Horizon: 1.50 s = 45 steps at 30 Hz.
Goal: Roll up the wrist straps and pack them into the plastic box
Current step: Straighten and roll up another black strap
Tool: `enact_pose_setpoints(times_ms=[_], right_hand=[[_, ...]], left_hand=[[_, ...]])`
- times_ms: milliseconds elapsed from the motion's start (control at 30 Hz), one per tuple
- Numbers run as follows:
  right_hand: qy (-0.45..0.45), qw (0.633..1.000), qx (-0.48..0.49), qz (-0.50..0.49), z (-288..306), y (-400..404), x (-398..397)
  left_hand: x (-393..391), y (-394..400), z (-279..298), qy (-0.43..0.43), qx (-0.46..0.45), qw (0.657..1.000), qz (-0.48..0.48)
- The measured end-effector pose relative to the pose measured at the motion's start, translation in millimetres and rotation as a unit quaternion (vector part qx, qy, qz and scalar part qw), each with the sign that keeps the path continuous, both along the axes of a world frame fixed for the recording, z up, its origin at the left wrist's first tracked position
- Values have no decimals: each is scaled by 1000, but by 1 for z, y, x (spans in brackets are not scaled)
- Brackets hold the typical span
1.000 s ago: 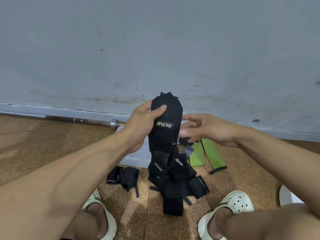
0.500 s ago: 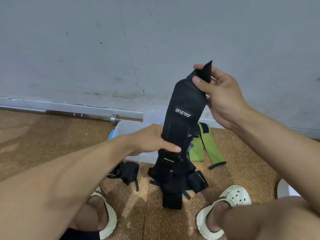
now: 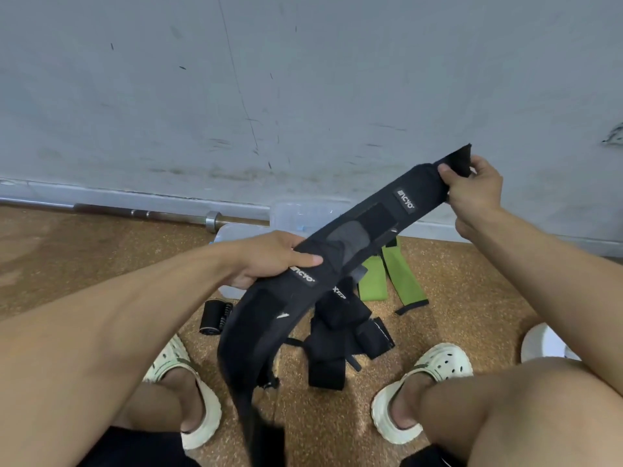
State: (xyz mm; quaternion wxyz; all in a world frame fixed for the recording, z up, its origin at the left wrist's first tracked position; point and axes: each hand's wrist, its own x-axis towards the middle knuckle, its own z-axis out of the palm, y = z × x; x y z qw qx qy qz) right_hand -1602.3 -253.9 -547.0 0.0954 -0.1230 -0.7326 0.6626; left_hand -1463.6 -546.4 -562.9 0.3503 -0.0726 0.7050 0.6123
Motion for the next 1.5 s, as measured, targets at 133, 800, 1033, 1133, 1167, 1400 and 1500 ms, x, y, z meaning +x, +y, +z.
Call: enact_pose_setpoints(times_ms=[133, 800, 1033, 1133, 1167, 1400, 1500], right_hand=[[-6, 998, 21, 52, -5, -7, 6], [-45, 955, 60, 288, 2, -47, 39], [-141, 920, 8, 366, 11, -75, 61], [-156, 918, -57, 360, 17, -85, 69], [-159, 918, -82, 354, 20, -89, 71], [-179, 910, -169, 332, 33, -101, 80], [-155, 929, -59, 330, 34, -99, 81]], left_hand=[[0, 5, -7, 23, -5, 999, 33], [-15, -7, -16, 102, -140, 961, 215], [0, 16, 8, 121, -91, 980, 130], [5, 26, 10, 148, -77, 976, 140], [7, 30, 11, 161, -79, 973, 143], [9, 38, 10, 275, -155, 927, 205], [6, 32, 11, 274, -129, 922, 242]])
